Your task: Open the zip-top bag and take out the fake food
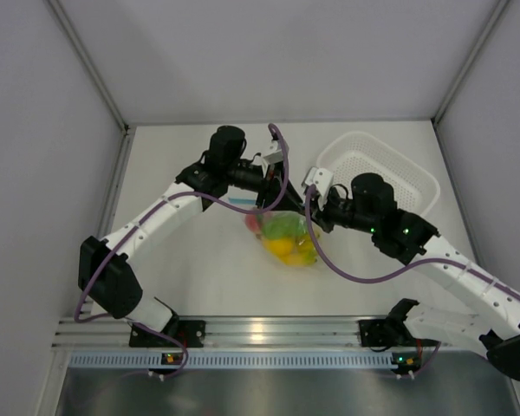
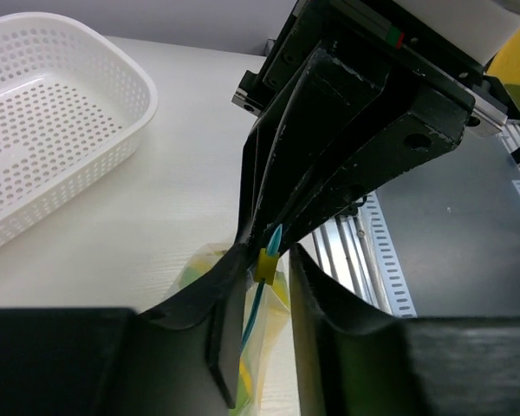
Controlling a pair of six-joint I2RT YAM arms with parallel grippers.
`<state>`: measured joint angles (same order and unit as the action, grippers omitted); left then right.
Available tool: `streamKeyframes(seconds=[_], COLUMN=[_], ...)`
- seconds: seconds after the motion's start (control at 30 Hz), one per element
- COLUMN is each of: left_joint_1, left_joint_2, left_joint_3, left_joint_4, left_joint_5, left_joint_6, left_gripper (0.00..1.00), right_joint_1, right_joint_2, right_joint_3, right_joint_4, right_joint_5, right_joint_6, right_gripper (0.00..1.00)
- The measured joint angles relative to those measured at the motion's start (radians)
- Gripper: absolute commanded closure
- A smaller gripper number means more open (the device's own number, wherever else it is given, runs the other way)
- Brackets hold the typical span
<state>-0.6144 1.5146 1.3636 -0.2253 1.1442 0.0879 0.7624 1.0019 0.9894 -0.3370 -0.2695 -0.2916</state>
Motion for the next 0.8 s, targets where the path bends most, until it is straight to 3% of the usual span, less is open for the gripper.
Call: streamKeyframes(seconds=[0.17,0.53,0.8], left_joint_1=[0.0,0.006,0.082], left_joint_2=[0.0,0.0,0.0], left_joint_3=[0.0,0.0,-0.026], left_joint_4=[0.0,-0.002,-0.005], left_joint_5=[-0.003,-0.014,0.024], left_joint_6=[0.002,0.029,0.046], left_gripper=[1.0,1.0,1.0], right_joint_1=[0.0,-0.002,-0.002], right_joint_2=[-0.001,-0.081,-0.155], right_joint_3=[0.0,-0.079,-0.093], right_joint_4=[-0.001,0.068,0.092], right_joint_5=[0.016,0.058,0.102], right_joint_6=[0.0,0.047,0.085], right_gripper=[1.0,1.0,1.0])
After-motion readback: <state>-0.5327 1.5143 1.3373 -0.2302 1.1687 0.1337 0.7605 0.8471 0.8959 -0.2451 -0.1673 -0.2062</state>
